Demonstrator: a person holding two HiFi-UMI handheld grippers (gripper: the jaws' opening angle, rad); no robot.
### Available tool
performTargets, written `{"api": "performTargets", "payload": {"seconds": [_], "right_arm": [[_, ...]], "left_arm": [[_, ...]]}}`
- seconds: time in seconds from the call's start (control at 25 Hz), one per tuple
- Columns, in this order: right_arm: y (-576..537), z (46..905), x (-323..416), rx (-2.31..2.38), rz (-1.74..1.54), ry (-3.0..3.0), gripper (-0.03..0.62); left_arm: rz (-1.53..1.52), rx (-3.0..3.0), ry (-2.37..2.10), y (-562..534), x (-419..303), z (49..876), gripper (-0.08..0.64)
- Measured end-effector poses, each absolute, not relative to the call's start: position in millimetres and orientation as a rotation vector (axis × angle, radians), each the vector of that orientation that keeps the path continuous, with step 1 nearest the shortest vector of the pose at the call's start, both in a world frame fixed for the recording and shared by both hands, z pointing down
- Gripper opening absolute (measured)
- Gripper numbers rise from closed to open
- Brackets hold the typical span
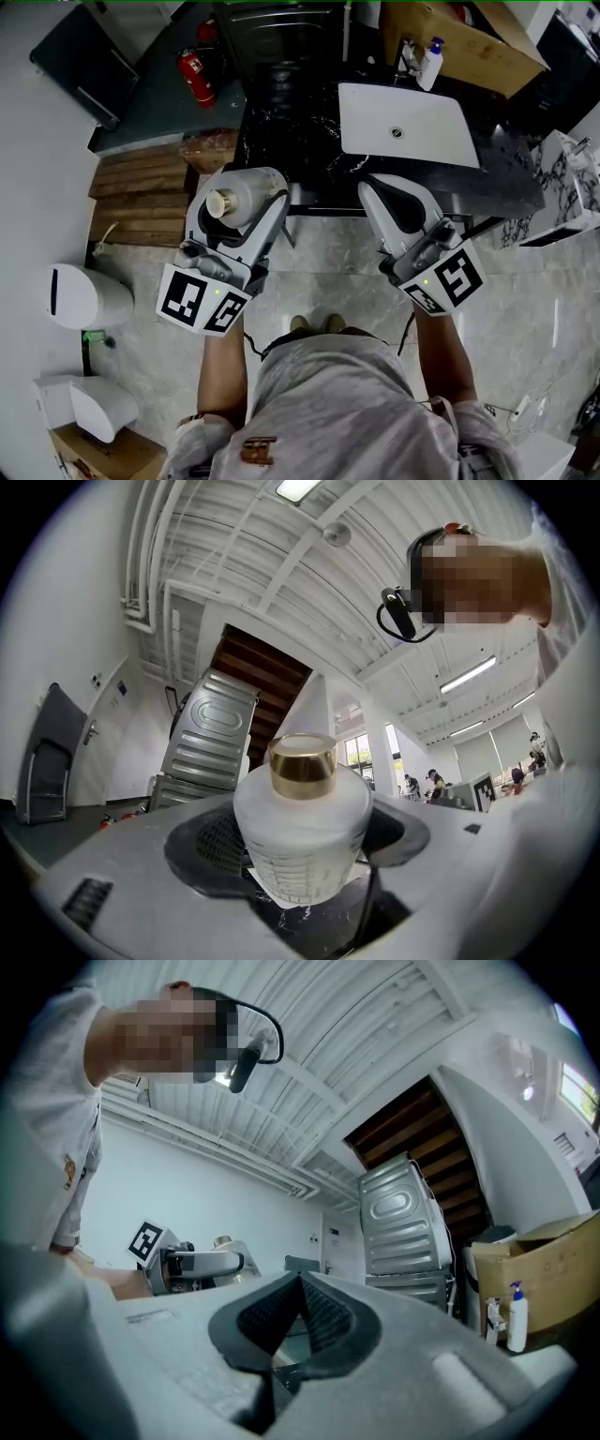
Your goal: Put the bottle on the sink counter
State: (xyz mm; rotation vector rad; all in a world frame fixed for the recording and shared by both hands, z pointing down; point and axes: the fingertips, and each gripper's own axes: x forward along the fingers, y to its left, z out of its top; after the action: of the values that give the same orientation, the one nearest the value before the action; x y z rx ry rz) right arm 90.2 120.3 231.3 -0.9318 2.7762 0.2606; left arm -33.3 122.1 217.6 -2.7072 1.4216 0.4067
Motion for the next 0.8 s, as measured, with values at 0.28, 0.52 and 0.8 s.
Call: {"api": "performTargets", "payload": {"seconds": [0.28,0.52,0.8], "right_arm": [[111,234,107,-0.881,0.258,2.786,0.0],[99,238,116,-0.862,0.239,2.797,0.0],[69,241,114,-0.873,0.252,2.802,0.0]], "left_arm": [[0.364,-2.678,1.459,116,-16,220,0.328],[0.349,-2.661,1.494,104,-12,222,0.328],[0.352,-2.644,1.501,72,-20,222,0.328]]}}
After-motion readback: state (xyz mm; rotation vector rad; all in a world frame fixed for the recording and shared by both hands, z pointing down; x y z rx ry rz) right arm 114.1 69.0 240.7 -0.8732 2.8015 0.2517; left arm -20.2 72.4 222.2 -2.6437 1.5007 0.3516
